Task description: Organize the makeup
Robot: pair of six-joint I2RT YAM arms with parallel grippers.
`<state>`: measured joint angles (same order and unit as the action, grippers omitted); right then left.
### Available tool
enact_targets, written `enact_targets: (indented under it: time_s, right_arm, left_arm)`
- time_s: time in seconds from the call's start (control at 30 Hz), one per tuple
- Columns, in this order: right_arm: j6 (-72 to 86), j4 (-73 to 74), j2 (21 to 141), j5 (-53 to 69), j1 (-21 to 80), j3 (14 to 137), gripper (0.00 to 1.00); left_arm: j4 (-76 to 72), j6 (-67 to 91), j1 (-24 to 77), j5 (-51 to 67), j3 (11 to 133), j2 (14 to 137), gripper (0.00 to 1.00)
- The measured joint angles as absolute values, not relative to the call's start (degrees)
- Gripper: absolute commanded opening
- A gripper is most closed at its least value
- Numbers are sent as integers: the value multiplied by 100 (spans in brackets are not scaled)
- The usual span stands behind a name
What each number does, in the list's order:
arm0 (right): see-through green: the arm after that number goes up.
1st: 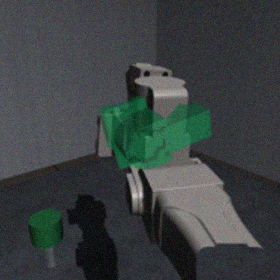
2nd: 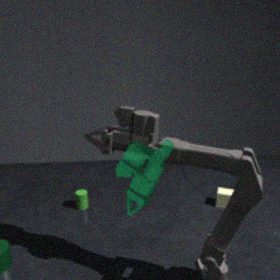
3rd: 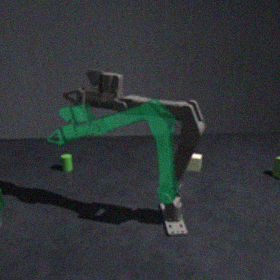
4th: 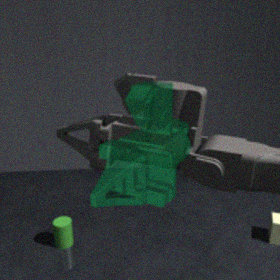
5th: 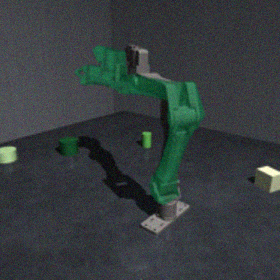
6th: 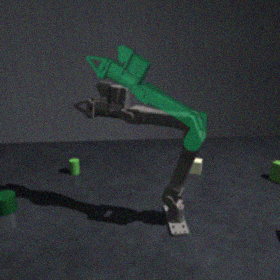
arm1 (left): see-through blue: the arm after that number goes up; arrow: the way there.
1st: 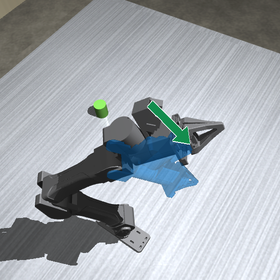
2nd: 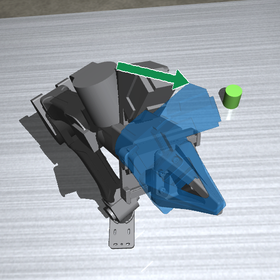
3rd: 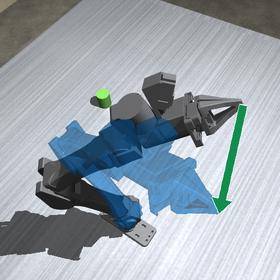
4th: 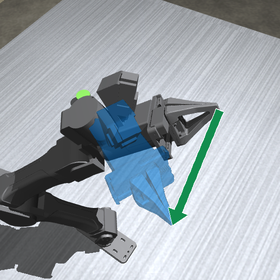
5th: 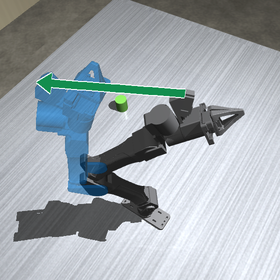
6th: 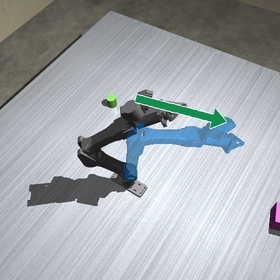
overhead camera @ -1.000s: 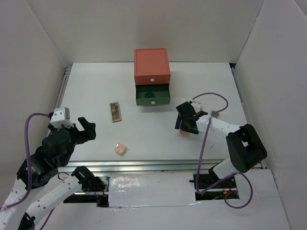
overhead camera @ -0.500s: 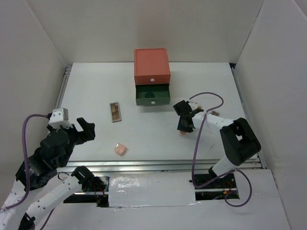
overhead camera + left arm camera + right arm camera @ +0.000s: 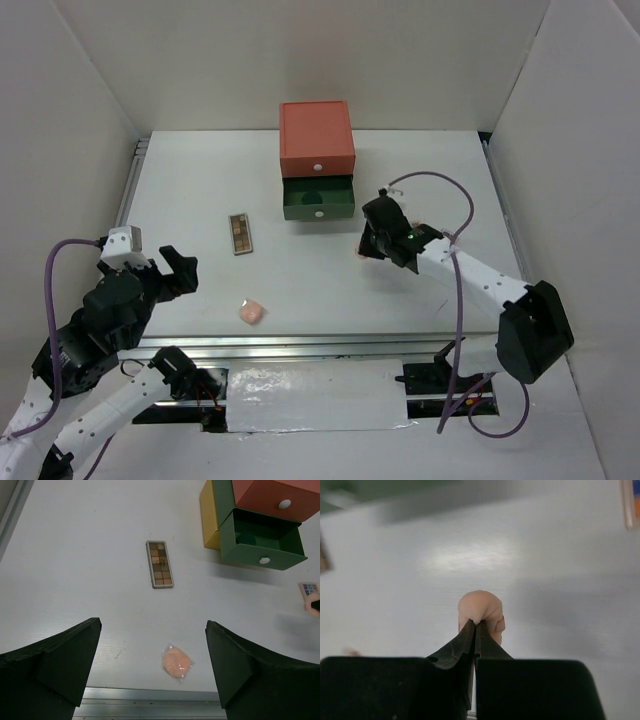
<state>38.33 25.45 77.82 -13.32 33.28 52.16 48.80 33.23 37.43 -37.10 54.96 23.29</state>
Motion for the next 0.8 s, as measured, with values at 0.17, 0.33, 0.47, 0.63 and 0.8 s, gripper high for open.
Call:
enact_targets:
  time_s: [0.17,0.33,0.47,0.63,0.8]
  right_arm:
    - [3573,2134,7896,-1212,3369,6469,0]
    - [3280,1879,8624,-1175,3378,7439,0]
    - [3037,1885,9507,-1234,3378,8195,6]
    - [2851,1946,10178,-1286,3378,8696,44]
    - [2683,1907,10189,-1288,3433,8680,71]
  left_arm:
    - [4882,3326,3743,-3717,5496,2329,99]
    - [4884,3328,3743,-3719,5496,2255,99]
    - [4884,3328,3743,-3721,5496,2209,99]
    - [4882,3326,3743,-3719,5496,2209,99]
    - [4882,3326,3743,-3719,5496,2209,99]
